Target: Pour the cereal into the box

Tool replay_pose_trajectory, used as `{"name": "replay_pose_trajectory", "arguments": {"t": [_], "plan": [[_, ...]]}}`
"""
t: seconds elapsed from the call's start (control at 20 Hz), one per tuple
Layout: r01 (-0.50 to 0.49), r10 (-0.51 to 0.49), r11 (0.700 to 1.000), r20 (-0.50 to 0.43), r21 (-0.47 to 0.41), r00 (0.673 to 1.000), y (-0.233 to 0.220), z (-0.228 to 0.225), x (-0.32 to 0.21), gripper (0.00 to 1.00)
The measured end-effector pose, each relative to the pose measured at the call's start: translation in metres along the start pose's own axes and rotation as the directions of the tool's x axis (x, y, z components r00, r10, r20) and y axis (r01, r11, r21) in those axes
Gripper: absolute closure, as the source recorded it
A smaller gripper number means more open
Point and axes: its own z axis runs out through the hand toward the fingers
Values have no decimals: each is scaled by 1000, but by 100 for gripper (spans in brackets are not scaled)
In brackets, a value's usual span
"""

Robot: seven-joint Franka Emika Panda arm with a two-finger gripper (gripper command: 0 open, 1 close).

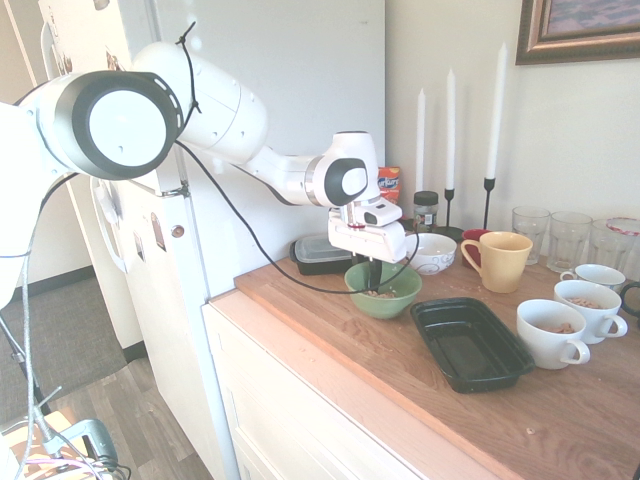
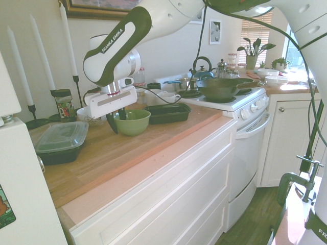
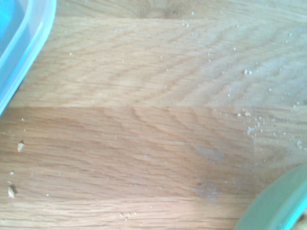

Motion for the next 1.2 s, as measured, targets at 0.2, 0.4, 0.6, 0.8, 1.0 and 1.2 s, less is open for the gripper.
{"name": "replay_pose_trajectory", "arguments": {"t": [0.2,0.4,0.6,0.8,1.0,1.2], "plan": [[-4,4,1000,0,3,1000,1,-3,1,100],[-16,16,1000,7,22,1000,4,-16,4,100],[-13,12,998,14,63,1000,5,-44,4,100],[-15,14,996,14,89,1000,10,-62,2,100],[-29,28,992,7,122,1000,25,-92,1,100],[-53,47,982,39,179,998,58,-120,10,100]]}}
